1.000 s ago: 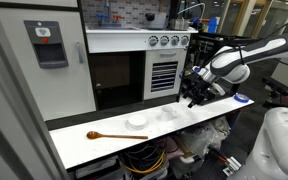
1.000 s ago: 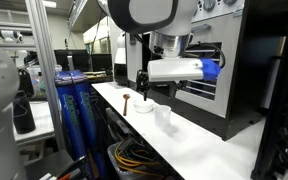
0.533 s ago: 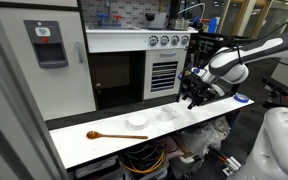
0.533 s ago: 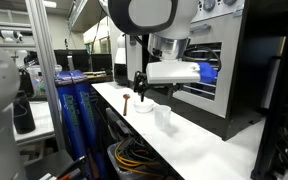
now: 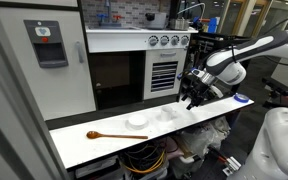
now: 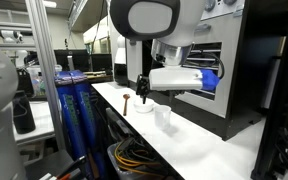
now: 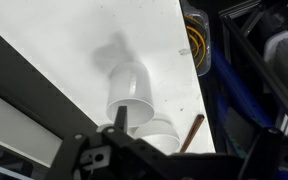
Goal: Lift the white cup and empty its contents into the bowl
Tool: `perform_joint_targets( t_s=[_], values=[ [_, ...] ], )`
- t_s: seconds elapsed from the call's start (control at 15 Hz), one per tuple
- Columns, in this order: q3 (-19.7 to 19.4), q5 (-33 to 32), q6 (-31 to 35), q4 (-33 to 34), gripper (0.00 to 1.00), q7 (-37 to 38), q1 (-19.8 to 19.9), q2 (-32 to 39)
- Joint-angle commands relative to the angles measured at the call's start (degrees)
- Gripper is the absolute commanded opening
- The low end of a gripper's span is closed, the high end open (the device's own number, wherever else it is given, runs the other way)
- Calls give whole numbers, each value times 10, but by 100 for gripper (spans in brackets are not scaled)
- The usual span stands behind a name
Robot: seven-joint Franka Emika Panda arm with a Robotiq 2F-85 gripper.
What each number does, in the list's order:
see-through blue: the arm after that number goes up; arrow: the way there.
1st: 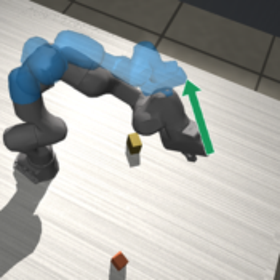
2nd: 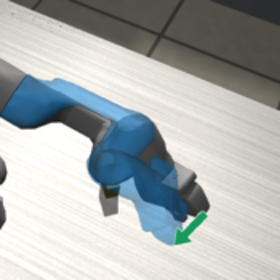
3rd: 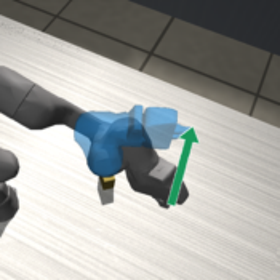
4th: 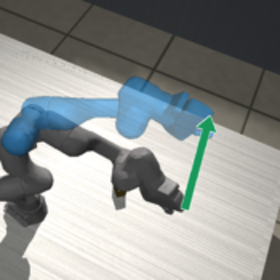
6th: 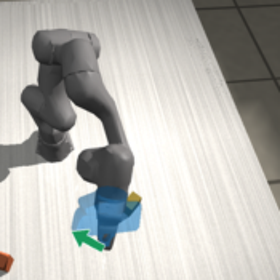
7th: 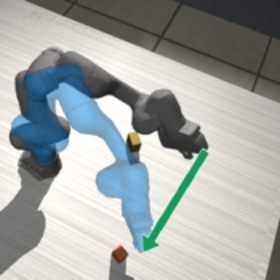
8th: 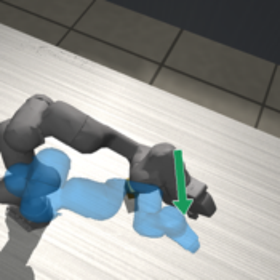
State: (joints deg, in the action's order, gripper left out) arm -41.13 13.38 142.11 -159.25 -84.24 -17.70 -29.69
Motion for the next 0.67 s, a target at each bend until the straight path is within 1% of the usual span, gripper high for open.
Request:
perform_joint_targets(
  t_s=[0.0,0.33,0.6],
  values=[
    [-8,54,11,18,100,-81,3,52],
    [-7,122,15,36,100,-159,5,106],
    [1,197,14,51,100,-218,7,151]
  ],
)
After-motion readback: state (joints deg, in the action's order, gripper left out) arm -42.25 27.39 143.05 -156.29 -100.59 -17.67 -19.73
